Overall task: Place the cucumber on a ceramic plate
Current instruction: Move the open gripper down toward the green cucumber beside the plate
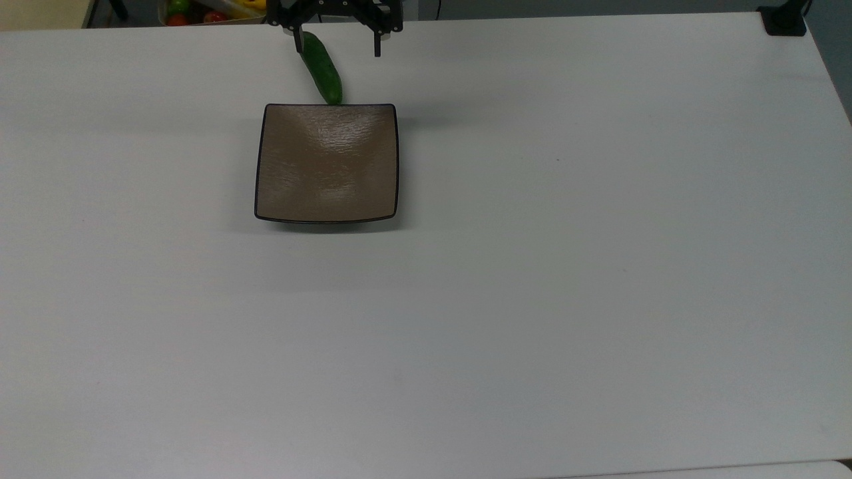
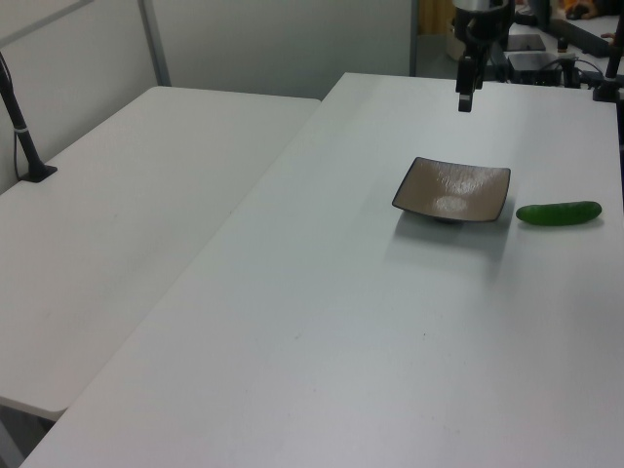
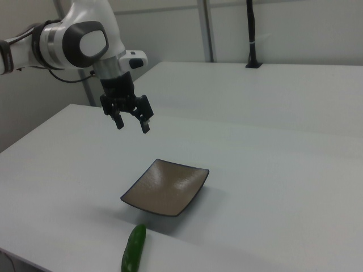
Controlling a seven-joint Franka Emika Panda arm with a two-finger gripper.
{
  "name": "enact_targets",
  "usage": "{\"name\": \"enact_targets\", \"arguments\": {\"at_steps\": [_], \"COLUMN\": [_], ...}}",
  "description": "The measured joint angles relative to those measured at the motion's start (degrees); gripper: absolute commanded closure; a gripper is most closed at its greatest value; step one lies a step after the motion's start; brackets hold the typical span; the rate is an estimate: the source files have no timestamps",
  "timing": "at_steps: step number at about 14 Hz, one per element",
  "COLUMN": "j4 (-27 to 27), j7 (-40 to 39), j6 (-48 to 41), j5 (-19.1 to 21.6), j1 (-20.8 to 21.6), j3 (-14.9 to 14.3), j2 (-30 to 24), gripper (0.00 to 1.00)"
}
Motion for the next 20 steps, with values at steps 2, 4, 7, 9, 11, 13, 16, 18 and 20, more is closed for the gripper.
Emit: {"name": "enact_targets", "arguments": {"at_steps": [2,4,7,9,11,13,16,18,20], "j4": [0.00,0.00,0.00,0.00,0.00,-0.46,-2.04,-3.47,-5.20], "j7": [-0.12,-0.32,-0.48,-0.60,-0.75,-1.00,-1.07,-1.11,-1.39], "j6": [-0.09,-0.09,-0.09,-0.09,-0.09,-0.09,-0.04,0.10,0.15], "j5": [0.20,0.39,0.42,0.42,0.42,0.42,0.43,0.43,0.43], "j1": [-0.04,-0.10,-0.11,-0.11,-0.11,-0.11,-0.11,-0.16,-0.80], "j3": [-0.13,-0.26,-0.42,-0.42,-0.42,-0.42,-0.42,-0.42,-0.42], "j2": [0.00,0.00,0.00,0.00,0.00,-0.12,-0.47,-0.79,-1.29], "gripper": [0.00,0.00,0.00,0.00,0.00,0.00,0.00,0.00,0.00]}}
